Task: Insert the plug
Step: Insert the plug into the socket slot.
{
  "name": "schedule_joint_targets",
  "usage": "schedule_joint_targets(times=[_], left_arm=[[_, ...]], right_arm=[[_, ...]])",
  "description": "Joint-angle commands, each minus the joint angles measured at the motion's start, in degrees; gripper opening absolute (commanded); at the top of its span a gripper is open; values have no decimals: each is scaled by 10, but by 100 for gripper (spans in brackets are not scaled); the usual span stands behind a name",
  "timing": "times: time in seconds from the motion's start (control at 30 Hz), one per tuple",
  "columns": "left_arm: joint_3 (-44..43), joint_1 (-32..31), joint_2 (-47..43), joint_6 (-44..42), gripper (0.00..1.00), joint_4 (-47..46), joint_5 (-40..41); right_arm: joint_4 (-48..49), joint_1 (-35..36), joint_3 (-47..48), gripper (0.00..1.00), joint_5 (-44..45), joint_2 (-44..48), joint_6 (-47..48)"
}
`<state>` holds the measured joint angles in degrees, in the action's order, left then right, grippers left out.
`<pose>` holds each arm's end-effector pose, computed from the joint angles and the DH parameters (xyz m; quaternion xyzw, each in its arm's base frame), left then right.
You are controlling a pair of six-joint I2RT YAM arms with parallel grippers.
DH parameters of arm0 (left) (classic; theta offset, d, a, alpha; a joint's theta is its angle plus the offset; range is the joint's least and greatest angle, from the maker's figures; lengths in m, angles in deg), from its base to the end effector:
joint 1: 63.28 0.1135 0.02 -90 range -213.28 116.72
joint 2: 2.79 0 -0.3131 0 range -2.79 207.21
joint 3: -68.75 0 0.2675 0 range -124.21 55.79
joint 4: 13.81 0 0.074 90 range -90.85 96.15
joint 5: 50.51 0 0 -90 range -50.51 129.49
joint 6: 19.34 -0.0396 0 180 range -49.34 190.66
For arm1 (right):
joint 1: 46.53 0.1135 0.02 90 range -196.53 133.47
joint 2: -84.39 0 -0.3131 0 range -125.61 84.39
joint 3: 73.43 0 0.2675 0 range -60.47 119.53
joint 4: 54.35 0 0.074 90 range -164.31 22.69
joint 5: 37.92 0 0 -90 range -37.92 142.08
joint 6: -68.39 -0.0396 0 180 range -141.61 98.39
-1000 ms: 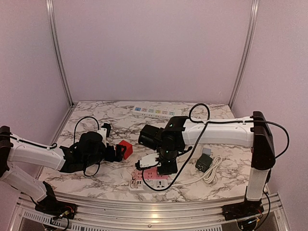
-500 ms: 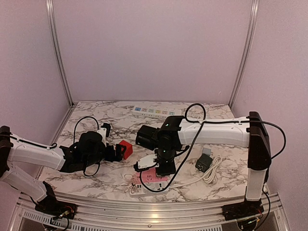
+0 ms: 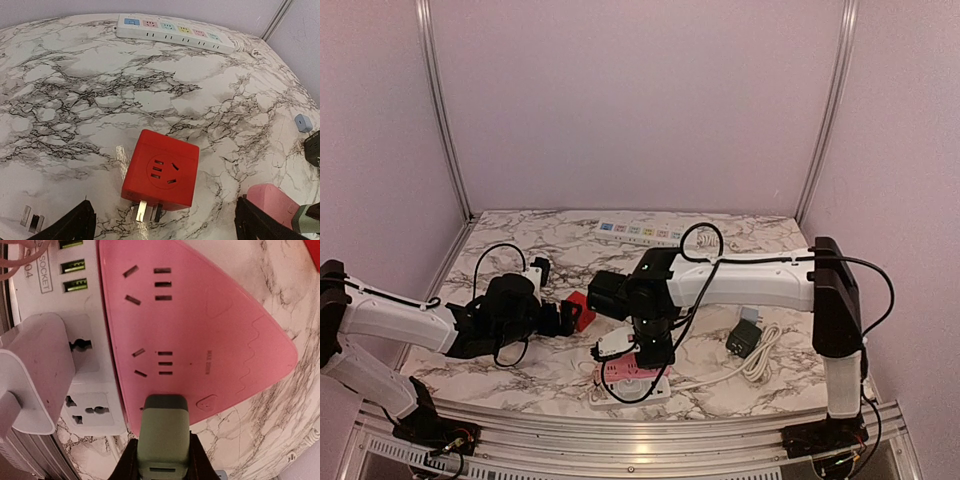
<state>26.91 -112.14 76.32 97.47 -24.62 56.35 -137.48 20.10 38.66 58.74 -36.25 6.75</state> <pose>0.1888 -0.1987 0.2091 0.0851 0.8402 -0.2210 0.4878 0.1791 0.4028 0.2298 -0.7365 0.6738 -0.0597 0.0052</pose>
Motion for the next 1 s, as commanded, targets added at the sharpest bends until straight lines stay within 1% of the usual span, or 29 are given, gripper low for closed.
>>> schedule_joint_targets(times=[0.0,0.27,0.47,0.57,0.67,0.9,0.93,0.97], left_arm=[[-14,5,4,3,99,0,7],[-14,7,7,6,99,0,4],[-14,9,7,9,99,0,-4],[-15,10,10,10,99,0,-6],[-17,12,12,13,99,0,-14],[-19,13,17,14,99,0,-19],[-18,14,17,13,99,0,-17],[-18,14,17,13,99,0,-16]], right_arm=[[26,-2,-59,0,-22,-126,-14],[27,-8,-45,0,15,-115,-29],[29,-67,-32,0,49,-103,-59],[43,-88,-32,0,76,-97,-52],[54,-101,-10,0,97,-105,-39],[61,-104,11,0,145,-131,0],[61,-106,11,2,150,-131,0],[62,-107,10,8,156,-130,-2]])
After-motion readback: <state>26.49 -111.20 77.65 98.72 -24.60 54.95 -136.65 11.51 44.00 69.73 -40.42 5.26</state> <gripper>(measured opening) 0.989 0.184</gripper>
